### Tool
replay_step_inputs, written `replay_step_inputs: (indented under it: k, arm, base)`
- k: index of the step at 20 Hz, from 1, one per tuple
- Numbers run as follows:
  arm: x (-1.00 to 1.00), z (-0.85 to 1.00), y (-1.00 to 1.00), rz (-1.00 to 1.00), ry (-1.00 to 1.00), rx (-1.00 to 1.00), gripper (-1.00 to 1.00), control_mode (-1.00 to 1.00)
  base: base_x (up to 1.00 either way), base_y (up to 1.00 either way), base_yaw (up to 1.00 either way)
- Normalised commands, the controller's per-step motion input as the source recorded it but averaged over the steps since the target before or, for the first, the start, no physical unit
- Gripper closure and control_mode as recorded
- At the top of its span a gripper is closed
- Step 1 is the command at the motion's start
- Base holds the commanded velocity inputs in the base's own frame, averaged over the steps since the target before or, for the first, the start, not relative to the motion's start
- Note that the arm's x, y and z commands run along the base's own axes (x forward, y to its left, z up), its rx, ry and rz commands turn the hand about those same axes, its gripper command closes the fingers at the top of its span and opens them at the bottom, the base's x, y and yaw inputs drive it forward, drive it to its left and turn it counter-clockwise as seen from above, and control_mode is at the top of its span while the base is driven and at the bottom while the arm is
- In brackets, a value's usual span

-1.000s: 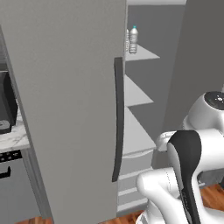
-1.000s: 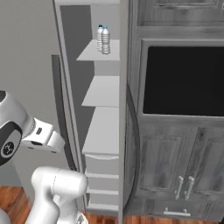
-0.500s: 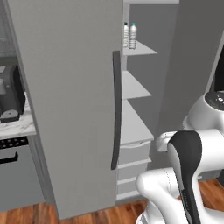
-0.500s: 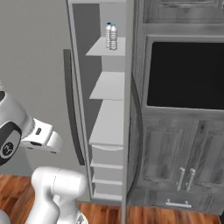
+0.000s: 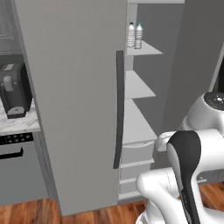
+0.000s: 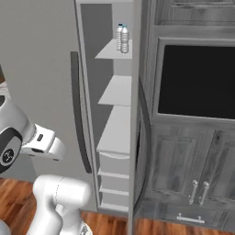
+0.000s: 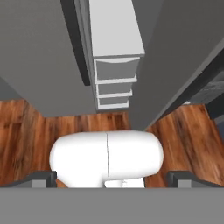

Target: Take the bottled waters from the counter and place them in the freezer to freeze. Close the freezer door after placing the bottles.

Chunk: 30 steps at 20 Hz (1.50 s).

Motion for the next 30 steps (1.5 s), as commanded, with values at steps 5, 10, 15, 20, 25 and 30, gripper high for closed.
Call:
replay_step_inputs:
  k: [5,10,15,20,25,30]
  arm:
    - [0.0,0.0,0.0,0.0,0.0,0.0,-1.0,1.0]
    - [0.0,0.0,0.0,0.0,0.0,0.0,-1.0,1.0]
    - [0.0,0.0,0.0,0.0,0.0,0.0,-1.0,1.0]
    - [0.0,0.0,0.0,0.0,0.0,0.0,-1.0,1.0]
    - [0.0,0.0,0.0,0.0,0.0,0.0,-1.0,1.0]
    - [0.0,0.0,0.0,0.0,0.0,0.0,-1.0,1.0]
  base:
    - [0.0,-0.47,0.05]
    - [0.0,-0.39,0.03]
    - [0.0,-0.41,0.01]
    - [0.0,-0.46,0.0]
    - [0.0,-0.19,0.01]
    - [0.11,-0.13,0.0]
